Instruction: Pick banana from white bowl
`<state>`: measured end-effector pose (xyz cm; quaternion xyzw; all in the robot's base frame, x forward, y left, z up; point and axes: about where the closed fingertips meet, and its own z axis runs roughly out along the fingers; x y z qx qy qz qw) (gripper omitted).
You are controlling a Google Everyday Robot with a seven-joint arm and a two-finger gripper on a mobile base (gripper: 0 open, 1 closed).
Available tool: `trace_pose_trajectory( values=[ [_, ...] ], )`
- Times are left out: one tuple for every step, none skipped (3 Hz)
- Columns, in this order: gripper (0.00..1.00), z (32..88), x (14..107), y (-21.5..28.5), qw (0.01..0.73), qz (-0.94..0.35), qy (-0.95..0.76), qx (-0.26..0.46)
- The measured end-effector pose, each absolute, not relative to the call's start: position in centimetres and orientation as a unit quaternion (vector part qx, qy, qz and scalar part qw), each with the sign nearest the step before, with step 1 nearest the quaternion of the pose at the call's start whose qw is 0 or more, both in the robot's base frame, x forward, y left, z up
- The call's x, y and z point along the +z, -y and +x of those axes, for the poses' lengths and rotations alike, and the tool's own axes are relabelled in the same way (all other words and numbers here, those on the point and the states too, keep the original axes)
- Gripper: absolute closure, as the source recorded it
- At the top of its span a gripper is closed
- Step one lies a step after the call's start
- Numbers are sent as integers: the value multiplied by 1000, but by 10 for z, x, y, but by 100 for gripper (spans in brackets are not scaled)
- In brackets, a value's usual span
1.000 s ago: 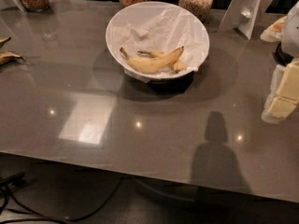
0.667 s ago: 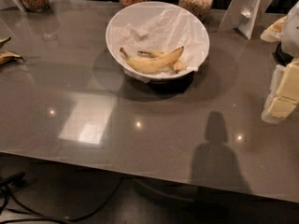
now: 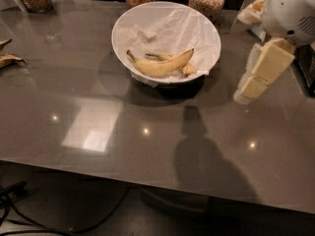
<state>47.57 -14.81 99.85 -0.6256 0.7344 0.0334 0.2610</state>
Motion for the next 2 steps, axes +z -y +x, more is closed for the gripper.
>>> trace_pose_trajectory(
  values=[
    [0, 504, 1009, 93, 315, -634, -699, 98],
    [0, 504, 1009, 93, 315, -634, -699, 98]
  ],
)
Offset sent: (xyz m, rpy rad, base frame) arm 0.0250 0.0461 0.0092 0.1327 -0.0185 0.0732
